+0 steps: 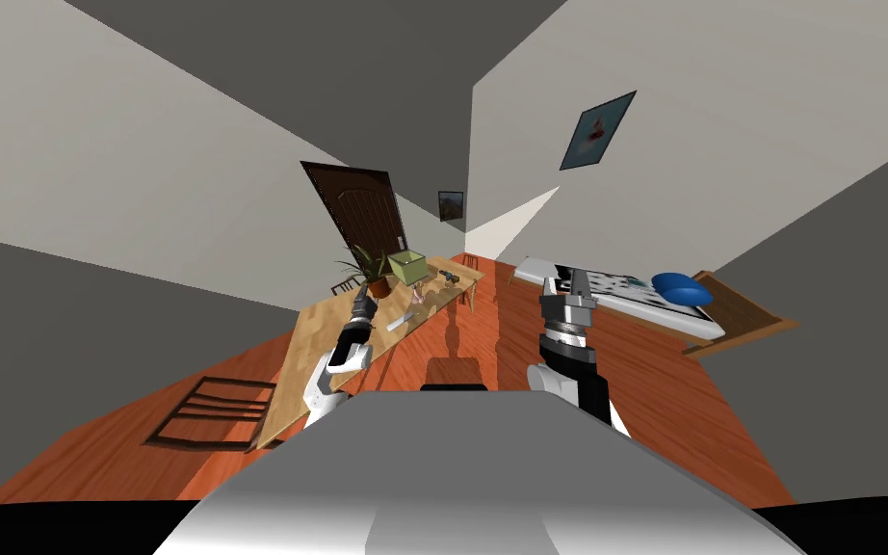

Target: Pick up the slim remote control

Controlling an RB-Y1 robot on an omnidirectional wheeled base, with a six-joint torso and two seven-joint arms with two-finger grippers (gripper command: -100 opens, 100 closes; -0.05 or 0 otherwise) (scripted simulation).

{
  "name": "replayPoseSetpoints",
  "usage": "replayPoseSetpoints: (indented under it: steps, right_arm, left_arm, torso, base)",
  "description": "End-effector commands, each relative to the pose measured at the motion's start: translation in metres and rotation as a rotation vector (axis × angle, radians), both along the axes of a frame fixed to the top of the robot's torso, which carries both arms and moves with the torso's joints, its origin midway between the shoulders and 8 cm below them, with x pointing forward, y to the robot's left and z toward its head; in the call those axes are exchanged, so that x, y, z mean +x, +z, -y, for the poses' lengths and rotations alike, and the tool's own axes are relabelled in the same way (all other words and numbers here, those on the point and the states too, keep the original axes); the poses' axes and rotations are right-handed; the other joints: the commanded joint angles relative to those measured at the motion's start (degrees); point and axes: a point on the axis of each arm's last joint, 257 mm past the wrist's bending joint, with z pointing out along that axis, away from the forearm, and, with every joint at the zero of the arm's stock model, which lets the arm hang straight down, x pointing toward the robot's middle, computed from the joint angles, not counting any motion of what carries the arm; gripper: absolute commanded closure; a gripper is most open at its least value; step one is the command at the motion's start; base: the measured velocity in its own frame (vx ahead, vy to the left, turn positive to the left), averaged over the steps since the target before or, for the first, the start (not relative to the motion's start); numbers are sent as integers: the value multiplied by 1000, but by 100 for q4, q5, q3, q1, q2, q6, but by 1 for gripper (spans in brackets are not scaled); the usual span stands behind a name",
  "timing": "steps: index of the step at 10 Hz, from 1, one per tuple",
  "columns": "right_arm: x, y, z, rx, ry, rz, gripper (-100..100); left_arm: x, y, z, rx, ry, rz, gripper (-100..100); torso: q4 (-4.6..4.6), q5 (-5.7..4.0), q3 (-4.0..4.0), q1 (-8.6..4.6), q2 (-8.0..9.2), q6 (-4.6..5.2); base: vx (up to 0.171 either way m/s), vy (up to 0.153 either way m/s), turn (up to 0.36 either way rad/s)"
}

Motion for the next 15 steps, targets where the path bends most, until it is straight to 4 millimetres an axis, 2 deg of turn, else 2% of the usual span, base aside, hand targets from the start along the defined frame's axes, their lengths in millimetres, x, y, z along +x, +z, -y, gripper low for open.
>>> replayPoseSetpoints:
  steps: [1, 2, 3, 9, 13, 14, 15]
  right_arm:
    - [0, 0, 0, 0, 0, 0, 0]
    - [0, 0, 0, 0, 0, 0, 0]
    - [0, 0, 0, 0, 0, 0, 0]
    - [0, 0, 0, 0, 0, 0, 0]
    - [0, 0, 0, 0, 0, 0, 0]
    - [0, 0, 0, 0, 0, 0, 0]
    - [0, 0, 0, 0, 0, 0, 0]
  left_arm:
    - [8, -15, -17, -39, 25, -48, -100]
    - [9, -22, -19, -46, 32, -73, -100]
    - [16, -32, -31, -80, 49, -103, -100]
    - [32, -91, -67, -214, 117, -273, -100]
    - [37, -130, -82, -306, 154, -393, -100]
    - [33, -145, -84, -318, 167, -436, -100]
    - [33, -146, -84, -319, 168, -438, -100]
  torso:
    - [0, 0, 0, 0, 0, 0]
    - [0, 0, 0, -3, 0, 1]
    - [0, 0, -1, -1, -1, -1]
    - [-1, 0, -1, 1, -2, -1]
    - [-2, 1, -4, 3, -6, -2]
    - [-2, 1, -4, 7, -6, -1]
    - [-2, 2, -3, 9, -5, -2]
  base:
    - [20, -59, -70]
    - [25, -48, -31]
    - [35, -57, -48]
    - [29, -48, -47]
    - [37, -37, -38]
    - [34, -23, -19]
    - [18, -13, 7]
